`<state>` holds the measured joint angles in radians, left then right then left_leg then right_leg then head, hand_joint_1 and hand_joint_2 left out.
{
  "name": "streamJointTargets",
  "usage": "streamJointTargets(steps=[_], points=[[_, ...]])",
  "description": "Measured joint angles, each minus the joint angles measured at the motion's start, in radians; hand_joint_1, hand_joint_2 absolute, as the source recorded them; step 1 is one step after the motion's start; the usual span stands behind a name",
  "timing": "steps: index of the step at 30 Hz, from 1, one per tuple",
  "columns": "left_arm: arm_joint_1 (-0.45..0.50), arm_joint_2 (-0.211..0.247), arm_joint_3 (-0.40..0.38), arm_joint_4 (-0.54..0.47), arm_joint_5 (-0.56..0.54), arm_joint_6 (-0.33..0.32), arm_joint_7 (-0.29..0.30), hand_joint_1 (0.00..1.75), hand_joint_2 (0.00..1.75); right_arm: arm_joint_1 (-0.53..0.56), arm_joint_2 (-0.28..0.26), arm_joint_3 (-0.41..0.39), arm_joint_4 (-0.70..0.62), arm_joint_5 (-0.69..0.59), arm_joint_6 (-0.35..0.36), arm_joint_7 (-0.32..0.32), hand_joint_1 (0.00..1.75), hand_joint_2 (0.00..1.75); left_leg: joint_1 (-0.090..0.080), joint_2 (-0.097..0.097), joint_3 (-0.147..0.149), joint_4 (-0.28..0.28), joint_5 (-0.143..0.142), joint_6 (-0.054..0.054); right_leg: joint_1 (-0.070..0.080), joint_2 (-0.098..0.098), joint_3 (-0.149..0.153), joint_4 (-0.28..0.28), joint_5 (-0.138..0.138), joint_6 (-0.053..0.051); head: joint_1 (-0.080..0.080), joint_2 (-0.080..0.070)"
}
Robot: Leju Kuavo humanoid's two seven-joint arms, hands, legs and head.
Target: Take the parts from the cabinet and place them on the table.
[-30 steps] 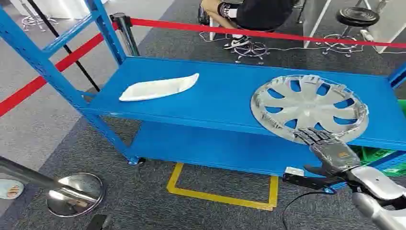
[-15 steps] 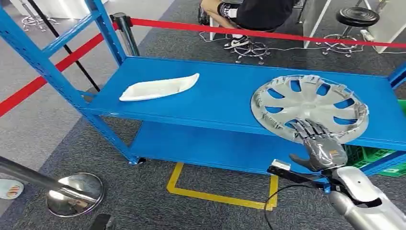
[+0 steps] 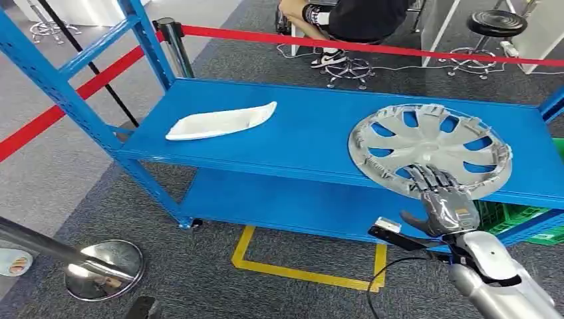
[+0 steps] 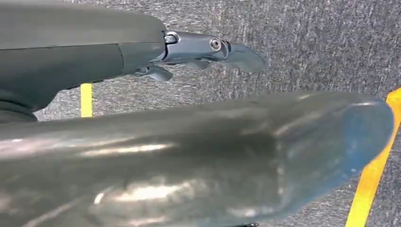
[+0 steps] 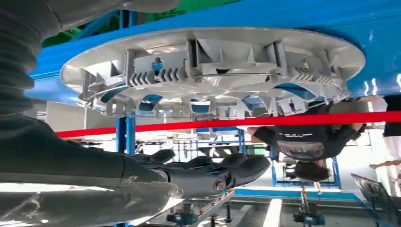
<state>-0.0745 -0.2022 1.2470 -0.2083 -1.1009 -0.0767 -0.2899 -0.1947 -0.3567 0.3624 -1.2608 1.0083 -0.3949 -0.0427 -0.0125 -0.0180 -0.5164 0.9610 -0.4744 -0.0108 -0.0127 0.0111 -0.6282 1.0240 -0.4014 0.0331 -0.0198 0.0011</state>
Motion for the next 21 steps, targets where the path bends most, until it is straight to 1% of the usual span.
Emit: streamJointTargets(steps=[3,8,16,21], points=[[0.000,0.000,0.000,0.000,-0.004,0.000,0.004,0.00,0.00,-0.006,0.006,-0.006,0.011,0.027,-0.018,0.017,0.00,1.75,0.000,0.000,-0.001,0.000,0.000,0.000,0.000,0.000,0.000,0.000,0.000,0.000,0.000,0.000],[0.000,0.000,-0.002,0.000,-0.017,0.000,0.009,0.00,0.00,-0.034,0.013,-0.013,0.054,0.052,-0.022,0.031,0.00,1.75,0.000,0.000,0.000,0.000,0.000,0.000,0.000,0.000,0.000,0.000,0.000,0.000,0.000,0.000],[-0.002,0.000,-0.019,0.000,-0.039,-0.004,0.014,0.00,0.00,-0.100,0.024,-0.013,0.190,0.129,-0.024,0.082,0.00,1.75,0.000,0.000,0.001,0.000,0.000,0.000,0.000,0.000,0.000,0.000,0.000,0.000,0.000,0.000],[-0.002,0.000,-0.027,0.000,-0.053,-0.004,0.014,0.00,0.00,-0.148,0.029,-0.014,0.274,0.130,-0.033,0.096,0.00,1.75,0.000,0.000,0.001,0.000,0.000,0.000,0.000,0.000,0.000,0.000,0.000,0.000,0.000,0.000]])
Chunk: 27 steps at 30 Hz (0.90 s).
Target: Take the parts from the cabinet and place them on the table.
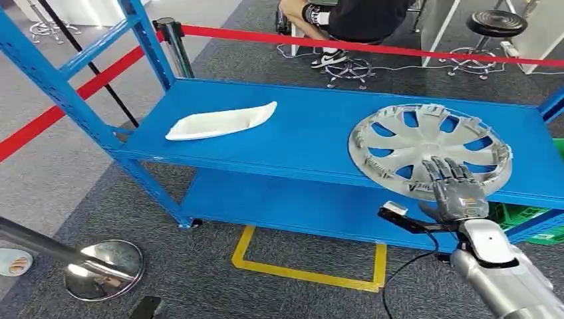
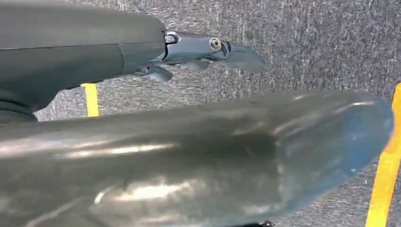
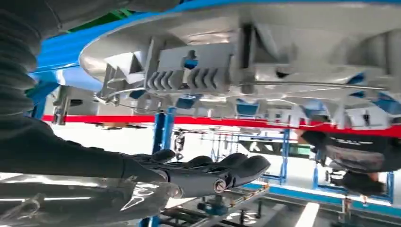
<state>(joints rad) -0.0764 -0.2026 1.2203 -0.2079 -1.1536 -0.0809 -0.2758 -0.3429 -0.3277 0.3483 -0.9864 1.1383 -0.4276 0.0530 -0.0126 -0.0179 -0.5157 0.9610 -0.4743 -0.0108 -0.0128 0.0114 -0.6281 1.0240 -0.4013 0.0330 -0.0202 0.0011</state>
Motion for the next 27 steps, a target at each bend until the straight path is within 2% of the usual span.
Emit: streamJointTargets(steps=[15,27], points=[[-0.004,-0.006,-0.016,0.000,-0.015,0.000,0.006,0.00,0.00,-0.088,0.018,-0.010,0.232,0.002,-0.021,0.014,0.00,1.75,0.000,0.000,0.000,0.000,0.000,0.000,0.000,0.000,0.000,0.000,0.000,0.000,0.000,0.000],[-0.005,-0.007,-0.017,0.000,-0.016,0.000,0.010,0.00,0.00,-0.101,0.025,-0.016,0.284,0.002,-0.021,0.014,0.00,1.75,0.000,0.000,0.000,0.000,0.000,0.000,0.000,0.000,0.000,0.000,0.000,0.000,0.000,0.000]])
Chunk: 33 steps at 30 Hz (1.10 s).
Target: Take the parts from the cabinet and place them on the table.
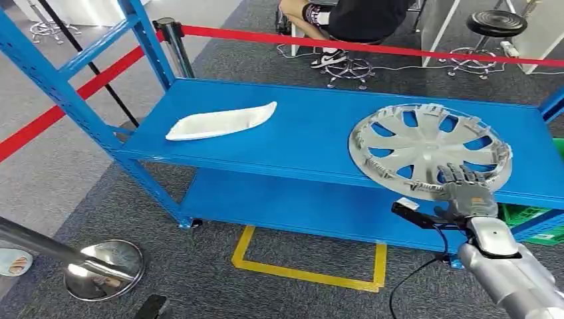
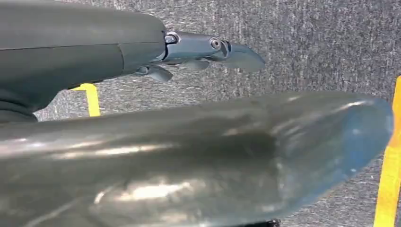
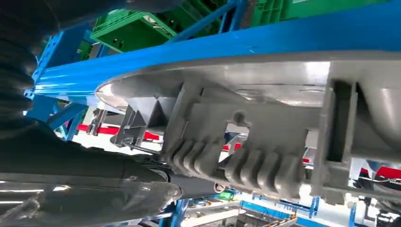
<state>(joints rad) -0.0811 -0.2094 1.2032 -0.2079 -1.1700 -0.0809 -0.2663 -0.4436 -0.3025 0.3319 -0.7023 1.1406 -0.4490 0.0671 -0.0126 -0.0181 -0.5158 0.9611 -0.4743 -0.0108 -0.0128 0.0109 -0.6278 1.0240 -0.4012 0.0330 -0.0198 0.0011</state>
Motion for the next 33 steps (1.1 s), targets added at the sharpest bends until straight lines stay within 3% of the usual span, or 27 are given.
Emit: streamJointTargets(steps=[1,2,3,14,15,22,25,26,29,33], points=[[0.000,0.000,0.000,0.000,0.000,0.000,0.000,0.00,0.00,-0.003,0.000,0.000,0.004,0.000,0.000,0.000,0.00,1.75,0.000,0.000,0.000,0.000,0.000,0.000,0.000,0.000,0.000,0.000,0.000,0.000,0.000,0.000],[0.000,0.000,-0.001,0.000,0.000,0.000,0.000,0.00,0.00,-0.007,0.002,-0.001,0.010,0.000,0.000,0.000,0.24,1.75,0.000,0.000,0.000,0.000,0.000,0.000,0.000,0.000,0.000,0.000,0.000,0.000,0.000,0.000],[0.000,0.000,-0.001,0.000,-0.002,0.000,0.000,0.00,0.00,-0.010,0.003,-0.002,0.016,-0.001,0.000,0.000,1.75,1.75,0.000,0.000,0.000,0.000,0.000,0.000,0.000,0.000,0.000,0.000,0.000,0.000,0.000,0.000],[0.000,0.000,-0.005,0.000,-0.003,-0.004,0.003,0.00,0.00,-0.018,0.019,-0.031,0.051,-0.025,-0.081,-0.056,1.75,1.75,0.000,0.000,0.000,0.000,0.000,0.000,0.000,0.000,0.000,0.000,0.000,0.000,0.000,0.000],[0.000,0.000,-0.005,0.000,-0.003,-0.006,0.003,0.00,0.00,-0.016,0.019,-0.035,0.051,-0.024,-0.086,-0.057,1.75,0.00,0.000,0.000,0.000,0.000,0.000,0.000,0.000,0.000,0.000,0.000,0.000,0.000,0.000,0.000],[0.000,0.000,-0.006,0.000,-0.003,-0.017,-0.018,0.00,0.00,-0.008,0.033,-0.057,0.031,-0.057,-0.103,-0.092,1.75,0.00,0.000,0.000,0.000,0.000,0.000,0.000,0.000,0.000,0.000,0.000,0.000,0.000,0.000,0.000],[0.001,0.000,-0.006,0.000,-0.003,-0.019,-0.060,0.00,0.00,0.011,0.035,-0.074,0.000,-0.114,-0.105,-0.127,1.75,0.00,0.000,-0.001,0.001,0.000,0.000,0.000,0.000,-0.001,0.001,0.000,0.000,0.000,0.000,0.000],[0.001,0.000,-0.006,0.000,0.000,-0.010,-0.086,0.00,1.75,0.027,0.035,-0.084,-0.019,-0.145,-0.103,-0.149,1.75,0.00,0.000,-0.001,0.001,0.000,0.000,0.000,0.000,-0.001,0.001,0.000,0.000,0.000,0.000,0.000],[0.003,0.000,-0.006,0.000,0.015,0.006,-0.158,0.00,1.75,0.086,0.035,-0.118,-0.112,-0.261,-0.063,-0.208,1.75,0.00,0.000,-0.001,0.001,0.000,0.000,0.000,0.000,0.000,0.001,0.000,0.000,0.000,0.000,0.000],[0.003,-0.014,-0.001,0.000,0.053,0.007,-0.188,0.00,1.75,0.130,0.035,-0.167,-0.243,-0.466,0.036,-0.302,1.75,0.00,0.000,0.001,0.001,0.000,-0.002,0.000,0.000,0.003,0.002,-0.001,0.000,0.000,0.000,0.000]])
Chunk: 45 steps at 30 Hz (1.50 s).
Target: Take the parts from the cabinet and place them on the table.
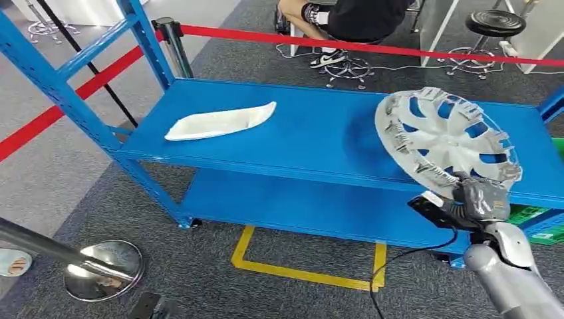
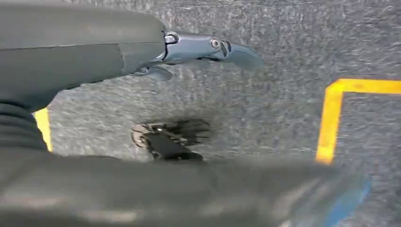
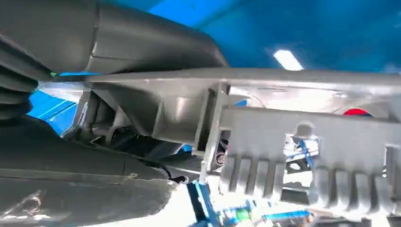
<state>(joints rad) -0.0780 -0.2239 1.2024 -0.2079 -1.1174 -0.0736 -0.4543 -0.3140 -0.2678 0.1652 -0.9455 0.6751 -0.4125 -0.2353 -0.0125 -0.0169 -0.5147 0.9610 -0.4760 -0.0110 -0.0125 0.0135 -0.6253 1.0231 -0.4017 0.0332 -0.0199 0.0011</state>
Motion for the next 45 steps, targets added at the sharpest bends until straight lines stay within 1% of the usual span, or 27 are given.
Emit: streamJointTargets(steps=[3,5,10,11,13,16,18,20,22,24,26,28,29,31,36,45], points=[[0.000,-0.005,0.005,0.000,0.004,-0.007,-0.008,0.00,1.75,0.014,0.002,-0.021,-0.070,-0.086,0.057,-0.029,1.75,0.00,0.000,0.004,0.004,0.000,-0.003,0.001,0.000,0.005,0.002,-0.001,0.000,0.000,0.000,0.000],[0.000,-0.006,0.006,0.000,0.004,-0.007,-0.008,0.00,1.75,0.024,0.005,-0.028,-0.100,-0.095,0.072,-0.032,1.75,0.00,0.000,0.005,0.004,0.000,-0.003,0.001,0.000,0.006,0.003,-0.001,0.000,0.000,0.000,0.000],[0.000,-0.009,0.009,0.000,0.004,-0.008,-0.009,0.00,1.75,0.043,0.010,-0.035,-0.137,-0.099,0.079,-0.036,1.75,0.00,0.000,0.005,0.005,0.000,-0.002,0.001,0.000,0.005,0.003,-0.001,0.000,0.000,0.000,0.000],[0.000,-0.010,0.011,0.000,0.004,-0.009,-0.010,0.00,1.75,0.045,0.010,-0.036,-0.142,-0.112,0.086,-0.043,1.75,0.00,0.000,0.005,0.005,0.000,-0.002,0.001,0.000,0.005,0.003,-0.001,0.000,0.000,0.000,0.000],[0.001,-0.010,0.013,0.000,0.011,-0.018,-0.011,0.00,1.75,0.051,0.013,-0.042,-0.160,-0.184,0.122,-0.073,1.75,0.00,0.000,0.005,0.005,0.000,-0.002,0.001,0.000,0.005,0.003,-0.001,0.000,0.000,0.000,0.000],[0.002,-0.009,0.021,0.000,0.017,-0.016,-0.008,0.00,1.75,0.057,0.021,-0.051,-0.210,-0.335,0.225,-0.100,1.75,0.00,0.000,0.007,0.007,0.000,-0.002,0.001,0.001,0.009,0.004,-0.001,0.001,0.000,0.000,0.000],[0.002,-0.009,0.022,0.000,0.016,-0.008,-0.003,0.00,1.75,0.069,0.031,-0.055,-0.254,-0.457,0.314,-0.103,1.75,0.00,0.000,0.008,0.008,0.000,-0.003,0.001,0.001,0.010,0.005,-0.001,0.000,0.000,0.000,0.000],[0.002,-0.009,0.027,0.000,0.016,-0.007,-0.003,0.00,1.75,0.088,0.039,-0.060,-0.302,-0.597,0.419,-0.109,1.75,0.00,0.001,0.008,0.010,0.000,-0.004,0.000,0.001,0.010,0.006,-0.001,0.000,0.000,0.000,0.000],[0.002,-0.009,0.032,0.000,0.023,-0.018,-0.003,0.00,1.75,0.119,0.043,-0.065,-0.346,-0.726,0.511,-0.117,1.75,0.00,0.001,0.008,0.010,0.000,-0.004,0.000,0.001,0.009,0.007,-0.001,-0.001,0.000,0.000,0.000],[0.003,-0.009,0.040,0.000,0.041,-0.039,-0.003,0.00,1.75,0.159,0.049,-0.067,-0.386,-0.839,0.588,-0.115,1.75,0.00,0.001,0.007,0.009,0.000,-0.004,0.000,0.001,0.009,0.007,-0.001,-0.001,0.000,0.000,0.000],[0.003,-0.009,0.049,0.000,0.049,-0.050,-0.003,0.00,1.75,0.191,0.052,-0.068,-0.415,-0.888,0.631,-0.109,1.75,0.00,0.001,0.007,0.009,0.000,-0.004,0.000,0.001,0.008,0.007,-0.001,-0.001,0.000,0.000,0.000],[0.002,-0.009,0.057,0.000,0.061,-0.070,0.006,0.00,1.75,0.216,0.052,-0.069,-0.437,-0.980,0.695,-0.084,1.75,0.00,0.001,0.007,0.009,0.000,-0.004,0.000,0.001,0.008,0.007,-0.001,-0.001,0.000,0.000,0.000],[0.002,-0.009,0.062,0.000,0.065,-0.074,0.011,0.00,1.75,0.232,0.052,-0.071,-0.445,-1.013,0.716,-0.079,1.75,0.00,0.001,0.006,0.008,0.000,-0.003,0.001,0.001,0.006,0.007,-0.001,-0.001,0.000,0.000,0.000],[0.004,-0.009,0.069,0.000,0.072,-0.075,0.014,0.00,1.75,0.255,0.053,-0.078,-0.474,-1.059,0.738,-0.080,1.75,0.00,0.001,0.005,0.006,0.000,-0.003,0.001,0.001,0.004,0.006,-0.001,-0.001,0.000,0.000,0.000],[0.004,-0.009,0.082,0.000,0.076,-0.062,0.019,0.00,1.75,0.312,0.060,-0.087,-0.547,-1.063,0.739,-0.088,1.75,0.00,0.001,0.004,0.003,0.000,-0.003,0.001,0.001,0.002,0.003,-0.001,-0.001,0.000,0.000,0.000],[0.004,-0.009,0.097,0.000,0.075,-0.061,0.027,0.00,1.75,0.321,0.083,-0.091,-0.601,-1.080,0.735,-0.103,1.75,0.00,0.001,0.004,0.003,0.000,-0.003,0.002,0.001,0.003,0.001,-0.001,-0.001,0.000,0.000,0.000]])
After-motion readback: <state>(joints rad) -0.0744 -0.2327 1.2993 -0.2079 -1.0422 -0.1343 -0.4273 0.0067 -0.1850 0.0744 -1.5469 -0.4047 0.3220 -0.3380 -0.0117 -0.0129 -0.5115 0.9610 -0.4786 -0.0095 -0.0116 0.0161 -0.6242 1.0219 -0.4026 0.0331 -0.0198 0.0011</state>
